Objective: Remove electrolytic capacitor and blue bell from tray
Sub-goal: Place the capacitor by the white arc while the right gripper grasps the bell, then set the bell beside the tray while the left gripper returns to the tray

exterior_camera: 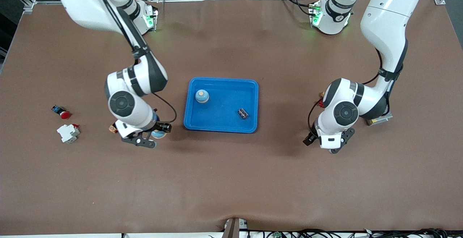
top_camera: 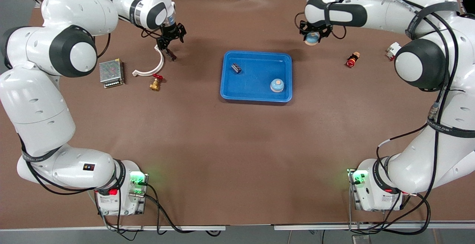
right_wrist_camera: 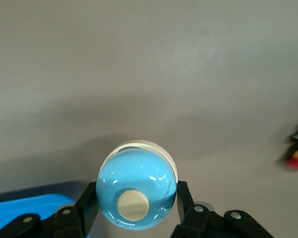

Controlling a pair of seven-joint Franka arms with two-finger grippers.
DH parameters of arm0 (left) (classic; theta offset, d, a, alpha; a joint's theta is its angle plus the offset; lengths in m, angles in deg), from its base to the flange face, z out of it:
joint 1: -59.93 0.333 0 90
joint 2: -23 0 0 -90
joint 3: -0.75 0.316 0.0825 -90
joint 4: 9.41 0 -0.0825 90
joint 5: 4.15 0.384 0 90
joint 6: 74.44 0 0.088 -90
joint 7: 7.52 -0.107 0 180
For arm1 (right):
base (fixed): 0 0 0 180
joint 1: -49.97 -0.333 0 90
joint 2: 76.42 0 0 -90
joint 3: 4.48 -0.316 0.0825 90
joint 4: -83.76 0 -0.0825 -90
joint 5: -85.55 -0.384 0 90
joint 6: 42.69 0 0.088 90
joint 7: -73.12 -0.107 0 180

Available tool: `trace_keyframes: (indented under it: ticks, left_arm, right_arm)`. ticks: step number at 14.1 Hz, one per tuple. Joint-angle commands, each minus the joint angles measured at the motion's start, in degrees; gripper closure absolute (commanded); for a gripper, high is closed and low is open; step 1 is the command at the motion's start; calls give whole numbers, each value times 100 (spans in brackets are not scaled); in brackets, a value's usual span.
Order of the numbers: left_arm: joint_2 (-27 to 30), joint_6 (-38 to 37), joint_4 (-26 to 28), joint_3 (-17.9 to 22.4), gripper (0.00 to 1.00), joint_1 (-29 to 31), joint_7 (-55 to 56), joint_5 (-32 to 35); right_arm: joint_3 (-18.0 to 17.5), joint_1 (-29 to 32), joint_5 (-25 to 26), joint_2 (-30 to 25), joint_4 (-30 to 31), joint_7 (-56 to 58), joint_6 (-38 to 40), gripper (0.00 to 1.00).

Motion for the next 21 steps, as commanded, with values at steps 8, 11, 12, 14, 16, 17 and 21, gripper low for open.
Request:
trace_keyframes:
  ticks: [8,11,12,14,16,17,21]
  left_arm:
    - [78,-104,-604,-341,0,-967,928,9]
    - [-63,-104,-710,-332,0,-1398,1088,53]
    - [-98,-104,-745,-332,0,-1521,1097,53]
    - [-186,-95,-746,-332,1,-1706,1201,44]
    - [-413,-51,-841,-306,4,-1952,1500,70]
    - [-536,-51,-947,-305,6,-2040,1597,79]
    - [-827,133,-1036,-288,14,-2234,1668,79]
  right_arm:
    - [-116,177,-648,628,109,167,-1386,100]
    - [-107,168,-675,796,82,158,-1581,100]
    - [-107,168,-666,839,82,132,-1599,100]
    - [-107,107,-666,945,73,88,-1747,100]
    - [-98,89,-666,1024,73,88,-1844,100]
    - [-98,89,-666,1024,73,88,-1836,100]
    - [-98,-51,-631,946,73,123,-1635,0]
